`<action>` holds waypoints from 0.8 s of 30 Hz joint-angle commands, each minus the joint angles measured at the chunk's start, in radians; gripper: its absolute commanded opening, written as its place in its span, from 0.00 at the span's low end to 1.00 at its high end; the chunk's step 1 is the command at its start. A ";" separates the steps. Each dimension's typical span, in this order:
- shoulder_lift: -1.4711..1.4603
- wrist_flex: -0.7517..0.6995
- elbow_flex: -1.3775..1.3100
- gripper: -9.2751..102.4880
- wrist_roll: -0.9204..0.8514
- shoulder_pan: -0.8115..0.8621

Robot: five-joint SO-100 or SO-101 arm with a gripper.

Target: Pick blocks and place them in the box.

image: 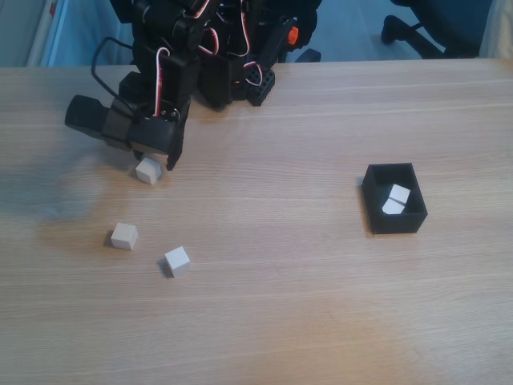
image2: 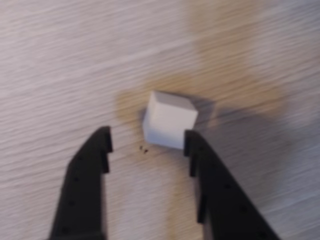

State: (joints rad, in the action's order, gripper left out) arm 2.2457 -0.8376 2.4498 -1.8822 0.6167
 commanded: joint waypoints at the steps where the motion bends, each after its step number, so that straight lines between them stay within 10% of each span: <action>1: -0.008 0.026 -0.035 0.22 -0.015 0.025; 24: -0.137 0.089 -0.015 0.21 0.014 0.034</action>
State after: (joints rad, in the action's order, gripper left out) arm 2.1092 -0.7685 2.4498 -1.8837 0.6596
